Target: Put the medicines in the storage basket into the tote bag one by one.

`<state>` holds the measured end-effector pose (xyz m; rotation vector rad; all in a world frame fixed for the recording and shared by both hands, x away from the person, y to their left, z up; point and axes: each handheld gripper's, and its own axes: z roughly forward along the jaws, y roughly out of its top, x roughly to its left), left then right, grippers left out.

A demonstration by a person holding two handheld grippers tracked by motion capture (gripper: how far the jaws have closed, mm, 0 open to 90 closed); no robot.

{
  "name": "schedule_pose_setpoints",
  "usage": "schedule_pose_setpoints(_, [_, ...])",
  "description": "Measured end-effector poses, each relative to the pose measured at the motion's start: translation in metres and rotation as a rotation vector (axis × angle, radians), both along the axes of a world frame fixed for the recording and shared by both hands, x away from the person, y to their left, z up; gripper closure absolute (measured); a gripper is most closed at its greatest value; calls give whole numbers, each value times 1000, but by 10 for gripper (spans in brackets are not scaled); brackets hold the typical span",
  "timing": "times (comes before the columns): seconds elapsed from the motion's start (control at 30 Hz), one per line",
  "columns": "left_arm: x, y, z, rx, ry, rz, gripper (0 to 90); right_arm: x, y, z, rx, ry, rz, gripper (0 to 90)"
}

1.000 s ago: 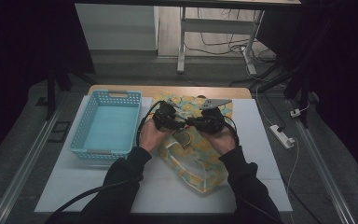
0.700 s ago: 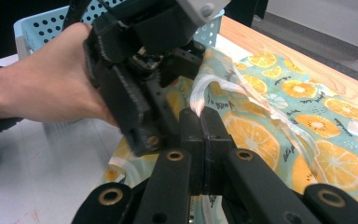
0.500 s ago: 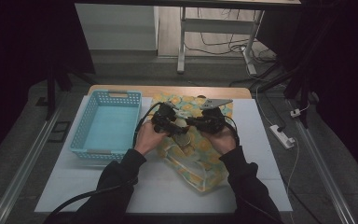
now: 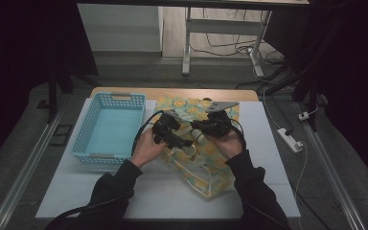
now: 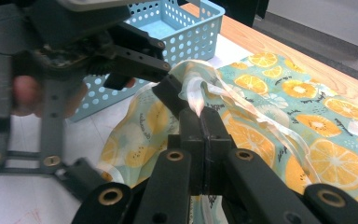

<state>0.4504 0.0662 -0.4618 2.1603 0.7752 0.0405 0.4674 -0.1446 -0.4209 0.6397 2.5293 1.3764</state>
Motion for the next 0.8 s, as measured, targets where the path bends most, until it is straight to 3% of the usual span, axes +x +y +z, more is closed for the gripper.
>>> schedule_pose_setpoints(0.5, [-25, 12, -4, -28, 6, -61, 0, 0, 1, -1, 0, 3, 5, 900])
schedule_pose_setpoints(0.8, [-35, 19, -13, -32, 16, -65, 0, -1, 2, -2, -8, 6, 7, 900])
